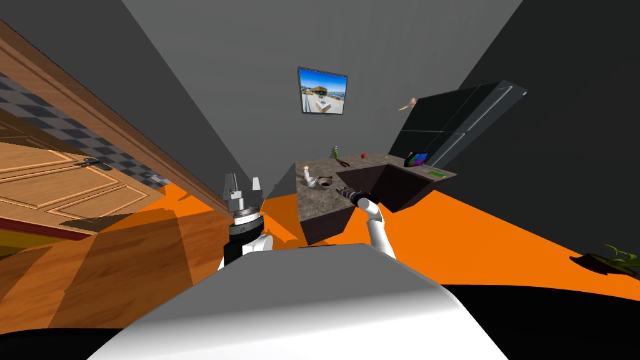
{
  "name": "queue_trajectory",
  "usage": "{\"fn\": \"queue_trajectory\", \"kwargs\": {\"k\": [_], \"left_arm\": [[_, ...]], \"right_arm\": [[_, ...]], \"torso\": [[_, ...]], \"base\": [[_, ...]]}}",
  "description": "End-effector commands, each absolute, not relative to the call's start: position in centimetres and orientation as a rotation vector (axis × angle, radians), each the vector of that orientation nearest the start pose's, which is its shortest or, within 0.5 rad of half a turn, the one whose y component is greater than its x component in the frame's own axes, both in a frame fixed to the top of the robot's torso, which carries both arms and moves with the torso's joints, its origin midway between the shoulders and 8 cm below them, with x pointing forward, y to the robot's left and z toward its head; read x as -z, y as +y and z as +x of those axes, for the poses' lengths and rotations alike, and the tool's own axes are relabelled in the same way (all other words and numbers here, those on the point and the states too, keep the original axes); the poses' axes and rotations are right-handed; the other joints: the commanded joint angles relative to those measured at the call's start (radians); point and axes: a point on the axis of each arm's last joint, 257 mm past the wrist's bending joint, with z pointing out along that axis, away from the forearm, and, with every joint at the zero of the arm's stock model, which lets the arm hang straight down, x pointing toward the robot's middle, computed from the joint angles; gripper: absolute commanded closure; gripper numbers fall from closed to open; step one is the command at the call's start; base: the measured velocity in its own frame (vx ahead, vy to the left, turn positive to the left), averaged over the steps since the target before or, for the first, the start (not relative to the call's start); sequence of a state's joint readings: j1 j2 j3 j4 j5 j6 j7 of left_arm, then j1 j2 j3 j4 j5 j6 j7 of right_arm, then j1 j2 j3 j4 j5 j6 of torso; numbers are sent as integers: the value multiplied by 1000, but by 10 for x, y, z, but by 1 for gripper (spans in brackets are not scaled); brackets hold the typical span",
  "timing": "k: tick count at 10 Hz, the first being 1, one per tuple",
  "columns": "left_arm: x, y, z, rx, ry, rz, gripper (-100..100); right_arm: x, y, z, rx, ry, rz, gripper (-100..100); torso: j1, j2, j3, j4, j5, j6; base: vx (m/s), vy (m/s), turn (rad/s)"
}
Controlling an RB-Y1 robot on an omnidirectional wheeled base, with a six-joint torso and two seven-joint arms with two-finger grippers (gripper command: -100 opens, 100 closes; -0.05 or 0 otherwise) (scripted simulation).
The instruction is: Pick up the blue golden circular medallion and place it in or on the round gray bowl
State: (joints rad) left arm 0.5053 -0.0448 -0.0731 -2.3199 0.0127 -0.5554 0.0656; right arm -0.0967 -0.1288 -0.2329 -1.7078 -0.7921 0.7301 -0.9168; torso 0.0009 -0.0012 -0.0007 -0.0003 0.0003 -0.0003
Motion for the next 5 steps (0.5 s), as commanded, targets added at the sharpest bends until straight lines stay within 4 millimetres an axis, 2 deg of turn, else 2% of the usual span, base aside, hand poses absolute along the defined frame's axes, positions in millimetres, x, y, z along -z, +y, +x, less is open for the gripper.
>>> {"fn": "queue_trajectory", "kwargs": {"k": [1,5], "left_arm": [[-51,261,327,1459,482,-654,0],[-51,261,327,1459,482,-654,0]], "right_arm": [[249,-242,537,1655,-269,-2399,-100],[299,-225,513,1419,-186,-2419,-100]], "torso": [[0,0,0,0,0,0],[0,0,0,0,0,0]], "base": [[10,11,-8],[17,7,-21]]}}
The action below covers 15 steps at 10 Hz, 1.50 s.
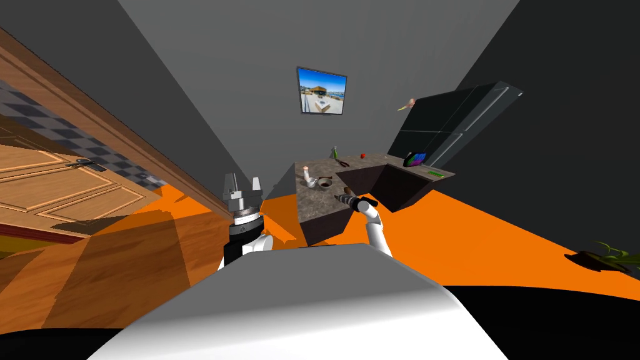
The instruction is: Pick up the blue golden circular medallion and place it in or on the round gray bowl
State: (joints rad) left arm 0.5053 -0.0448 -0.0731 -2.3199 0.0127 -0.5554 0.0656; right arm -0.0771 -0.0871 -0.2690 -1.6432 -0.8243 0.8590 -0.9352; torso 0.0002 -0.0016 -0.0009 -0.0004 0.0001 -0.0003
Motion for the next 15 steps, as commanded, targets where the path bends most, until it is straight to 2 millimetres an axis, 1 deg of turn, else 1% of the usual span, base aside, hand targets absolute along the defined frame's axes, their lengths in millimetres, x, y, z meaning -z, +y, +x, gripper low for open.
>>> {"fn": "queue_trajectory", "kwargs": {"k": [1,2,3,4,5,6,7,8,12,13,14,15], "left_arm": [[-51,261,327,1459,482,-654,0],[-51,261,327,1459,482,-654,0],[-51,261,327,1459,482,-654,0],[-51,261,327,1459,482,-654,0],[-51,261,327,1459,482,-654,0],[-51,261,327,1459,482,-654,0],[-51,261,327,1459,482,-655,0],[-51,261,327,1459,482,-654,0],[-51,261,327,1459,482,-654,0],[-51,261,327,1459,482,-654,0],[-51,261,327,1459,482,-654,0],[-51,261,327,1459,482,-654,0]], "right_arm": [[309,-220,507,1373,-166,-2420,-100],[318,-215,501,1333,-148,-2420,-100],[333,-211,491,1277,-121,-2425,-100],[323,-215,498,1313,-137,-2423,-100],[325,-214,496,1304,-134,-2424,0],[332,-209,498,1308,-129,-2425,-100],[329,-212,497,1303,-130,-2424,-100],[329,-212,497,1306,-130,-2424,100],[329,-212,497,1306,-130,-2423,100],[329,-212,497,1307,-130,-2423,0],[329,-212,497,1307,-130,-2423,100],[329,-212,497,1307,-130,-2423,0]], "torso": [[0,0,0,0,0,0],[0,0,0,0,0,0],[-1,0,0,0,0,0],[-2,0,0,0,0,0],[-1,1,0,0,0,0],[-1,1,1,0,0,0],[1,-2,-1,0,0,0],[0,-1,-1,0,0,0],[0,0,0,0,0,0],[0,0,0,0,0,0],[0,0,0,0,0,0],[0,0,0,0,0,0]], "base": [[21,-5,-19],[19,-11,-17],[19,-27,-21],[8,-14,-2],[0,0,0],[54,14,33],[34,9,9],[0,0,0],[0,0,0],[0,0,0],[0,0,0],[0,0,0]]}}
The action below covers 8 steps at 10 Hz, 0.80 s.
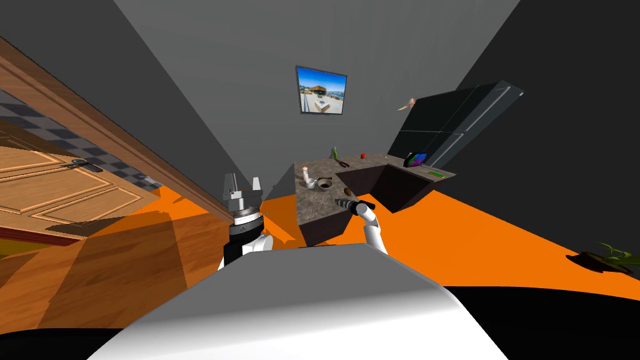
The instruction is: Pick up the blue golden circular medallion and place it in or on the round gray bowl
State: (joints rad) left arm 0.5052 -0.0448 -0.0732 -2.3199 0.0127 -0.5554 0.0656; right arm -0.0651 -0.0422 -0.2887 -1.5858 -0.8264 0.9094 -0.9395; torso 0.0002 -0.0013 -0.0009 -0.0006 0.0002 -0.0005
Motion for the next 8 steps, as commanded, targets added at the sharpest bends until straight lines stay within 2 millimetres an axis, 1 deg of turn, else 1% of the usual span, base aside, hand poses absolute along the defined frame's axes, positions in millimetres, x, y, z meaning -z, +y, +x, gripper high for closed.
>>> {"fn": "queue_trajectory", "kwargs": {"k": [1,2,4,5,6,8], "left_arm": [[-51,261,327,1459,482,-654,0],[-51,261,327,1460,482,-654,0],[-51,261,327,1460,482,-654,0],[-51,261,327,1460,482,-654,0],[-51,261,327,1460,482,-654,0],[-51,261,327,1459,482,-654,0]], "right_arm": [[320,-221,504,1336,-162,-2430,100],[315,-225,507,1349,-167,-2432,100],[292,-240,524,1398,-136,-2412,100],[282,-246,532,1416,-111,-2401,100],[271,-252,540,1436,-81,-2386,100],[260,-258,549,1455,-48,-2368,100]], "torso": [[0,0,0,0,0,0],[1,4,2,1,0,-1],[3,13,7,3,1,-1],[2,12,8,4,1,-1],[1,10,6,3,1,-1],[0,3,3,2,0,-1]], "base": [[-84,23,90],[-158,39,92],[-180,24,127],[-106,-6,150],[-57,-12,178],[-8,-5,83]]}}
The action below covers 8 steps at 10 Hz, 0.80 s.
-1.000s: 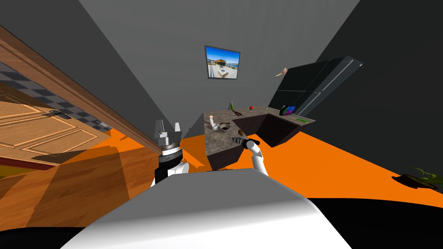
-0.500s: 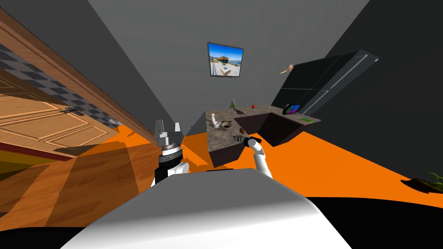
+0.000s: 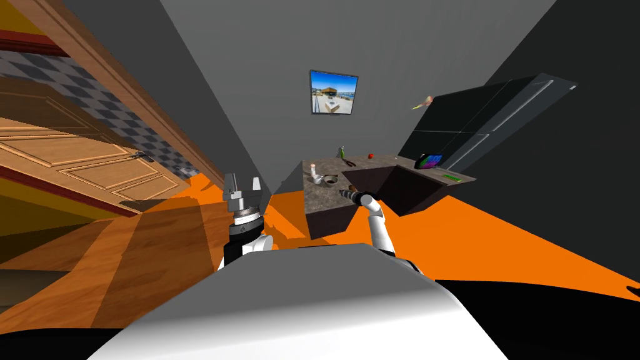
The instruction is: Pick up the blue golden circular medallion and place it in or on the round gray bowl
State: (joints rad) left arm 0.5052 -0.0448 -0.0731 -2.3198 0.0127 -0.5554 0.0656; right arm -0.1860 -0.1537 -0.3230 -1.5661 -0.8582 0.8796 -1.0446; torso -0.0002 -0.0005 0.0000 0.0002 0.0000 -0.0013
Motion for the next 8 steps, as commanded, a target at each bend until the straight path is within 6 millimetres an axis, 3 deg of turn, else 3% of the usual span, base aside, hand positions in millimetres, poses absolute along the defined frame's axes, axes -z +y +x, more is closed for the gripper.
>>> {"fn": "queue_trajectory", "kwargs": {"k": [1,8], "left_arm": [[-51,261,327,1459,482,-654,0],[-51,261,327,1459,482,-654,0]], "right_arm": [[249,-262,558,1472,-11,-2349,100],[213,-280,598,1505,194,-2254,100]], "torso": [[0,0,0,0,0,0],[0,-4,-3,-2,-2,0]], "base": [[8,4,103],[21,18,121]]}}
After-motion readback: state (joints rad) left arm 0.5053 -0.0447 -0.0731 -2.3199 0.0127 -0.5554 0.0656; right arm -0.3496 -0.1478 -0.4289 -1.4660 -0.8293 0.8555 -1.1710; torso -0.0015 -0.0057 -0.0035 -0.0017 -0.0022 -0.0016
